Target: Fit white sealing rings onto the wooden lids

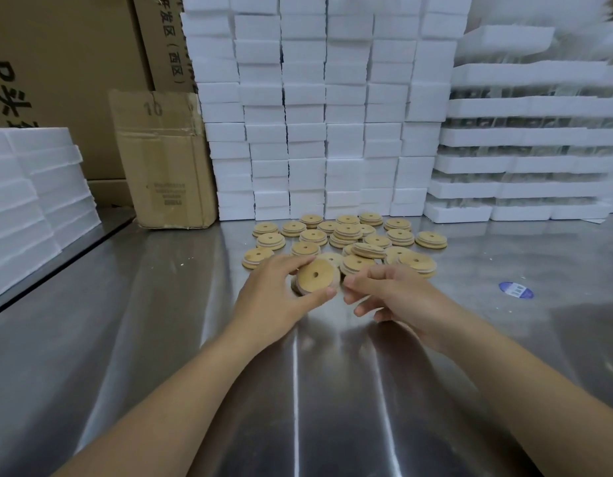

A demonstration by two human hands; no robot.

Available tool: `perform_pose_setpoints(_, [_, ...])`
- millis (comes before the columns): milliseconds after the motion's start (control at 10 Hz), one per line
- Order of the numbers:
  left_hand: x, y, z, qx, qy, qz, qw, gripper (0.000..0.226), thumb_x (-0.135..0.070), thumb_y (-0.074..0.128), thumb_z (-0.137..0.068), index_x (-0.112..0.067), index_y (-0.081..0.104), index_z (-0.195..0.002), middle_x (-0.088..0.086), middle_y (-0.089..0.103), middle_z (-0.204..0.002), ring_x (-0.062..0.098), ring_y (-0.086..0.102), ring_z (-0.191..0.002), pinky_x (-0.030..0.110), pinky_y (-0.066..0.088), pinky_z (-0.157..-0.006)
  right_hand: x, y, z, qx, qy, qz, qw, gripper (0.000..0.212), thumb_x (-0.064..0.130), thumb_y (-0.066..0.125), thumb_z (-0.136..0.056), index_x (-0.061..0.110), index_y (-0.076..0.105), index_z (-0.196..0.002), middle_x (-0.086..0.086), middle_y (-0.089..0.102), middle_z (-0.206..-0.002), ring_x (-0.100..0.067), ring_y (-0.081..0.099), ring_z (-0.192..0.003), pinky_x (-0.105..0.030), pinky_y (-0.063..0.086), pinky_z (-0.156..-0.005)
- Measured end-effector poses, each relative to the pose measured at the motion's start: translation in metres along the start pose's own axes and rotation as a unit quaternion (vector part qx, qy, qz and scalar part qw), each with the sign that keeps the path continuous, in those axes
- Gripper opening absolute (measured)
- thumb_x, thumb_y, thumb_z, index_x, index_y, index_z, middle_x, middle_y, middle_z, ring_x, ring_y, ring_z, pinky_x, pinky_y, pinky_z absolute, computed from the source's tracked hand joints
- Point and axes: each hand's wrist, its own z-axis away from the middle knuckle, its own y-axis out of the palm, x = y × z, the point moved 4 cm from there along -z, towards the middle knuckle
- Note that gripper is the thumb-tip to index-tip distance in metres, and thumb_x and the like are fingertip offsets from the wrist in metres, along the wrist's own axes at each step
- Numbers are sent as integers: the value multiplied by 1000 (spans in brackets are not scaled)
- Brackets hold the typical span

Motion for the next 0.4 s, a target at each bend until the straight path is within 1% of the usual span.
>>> perform_pose_setpoints(100, [4,3,-8,-4,22,-77,997,71,-60,75,-89,-35,55,-152,-18,54,-143,7,46,-136,27,36,-108,-7,-6,-5,-40,1,69,997,19,31,73,-97,15,77,-88,0,81,-87,-7,70,-65,-16,47,-54])
perform_pose_setpoints(200, [6,13,-15,36,36,-159,986,67,-61,61,-99,-32,47,-158,-11,52,-155,14,41,-143,32,35,-115,-12,-2,-8,-33,-10,110,993,15,23,73,-97,10,77,-93,-1,80,-81,-8,69,-61,-11,46,-52])
perform_pose_setpoints(300, [12,22,-16,75,30,-209,975,66,-66,42,-105,-34,39,-162,-8,47,-162,17,38,-148,40,37,-118,-14,2,-13,-7,-28,149,988,14,21,72,-99,10,76,-93,0,79,-77,-9,69,-61,-16,51,-62])
perform_pose_setpoints(400, [8,13,-14,44,14,-137,989,56,-59,42,-108,-42,38,-161,-7,35,-170,17,26,-157,46,30,-125,-8,1,-10,-51,-61,158,984,13,19,71,-99,12,76,-89,-3,78,-76,-13,67,-59,-24,54,-65])
